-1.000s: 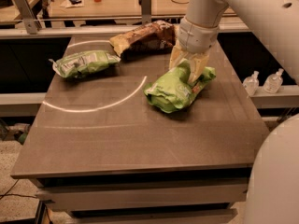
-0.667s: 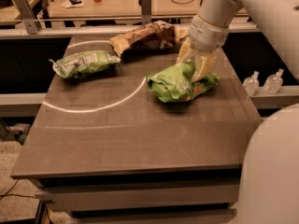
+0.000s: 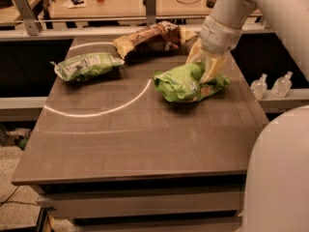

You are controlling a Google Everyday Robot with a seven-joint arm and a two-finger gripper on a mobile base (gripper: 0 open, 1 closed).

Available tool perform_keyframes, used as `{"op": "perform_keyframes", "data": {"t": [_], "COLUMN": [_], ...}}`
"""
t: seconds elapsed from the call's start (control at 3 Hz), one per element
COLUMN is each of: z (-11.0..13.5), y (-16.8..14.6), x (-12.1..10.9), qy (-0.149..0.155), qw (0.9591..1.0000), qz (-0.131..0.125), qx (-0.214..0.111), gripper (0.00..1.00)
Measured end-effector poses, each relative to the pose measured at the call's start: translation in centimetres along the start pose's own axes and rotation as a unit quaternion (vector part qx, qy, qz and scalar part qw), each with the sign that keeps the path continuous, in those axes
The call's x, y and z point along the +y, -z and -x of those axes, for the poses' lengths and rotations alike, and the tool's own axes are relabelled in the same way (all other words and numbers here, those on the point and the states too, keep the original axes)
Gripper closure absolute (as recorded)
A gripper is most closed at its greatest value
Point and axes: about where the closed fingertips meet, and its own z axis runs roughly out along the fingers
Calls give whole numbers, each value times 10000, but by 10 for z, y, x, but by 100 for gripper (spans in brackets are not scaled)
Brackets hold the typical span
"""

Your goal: Pick green rice chip bag

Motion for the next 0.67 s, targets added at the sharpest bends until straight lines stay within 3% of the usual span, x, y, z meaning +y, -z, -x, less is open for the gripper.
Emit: {"op": "perform_keyframes", "data": {"t": [0.67], "z": [0], "y": [1], "x": [0], "qy": [-3], "qw": [10000], "qz": [-1], "qx": [0], "gripper": [100]}}
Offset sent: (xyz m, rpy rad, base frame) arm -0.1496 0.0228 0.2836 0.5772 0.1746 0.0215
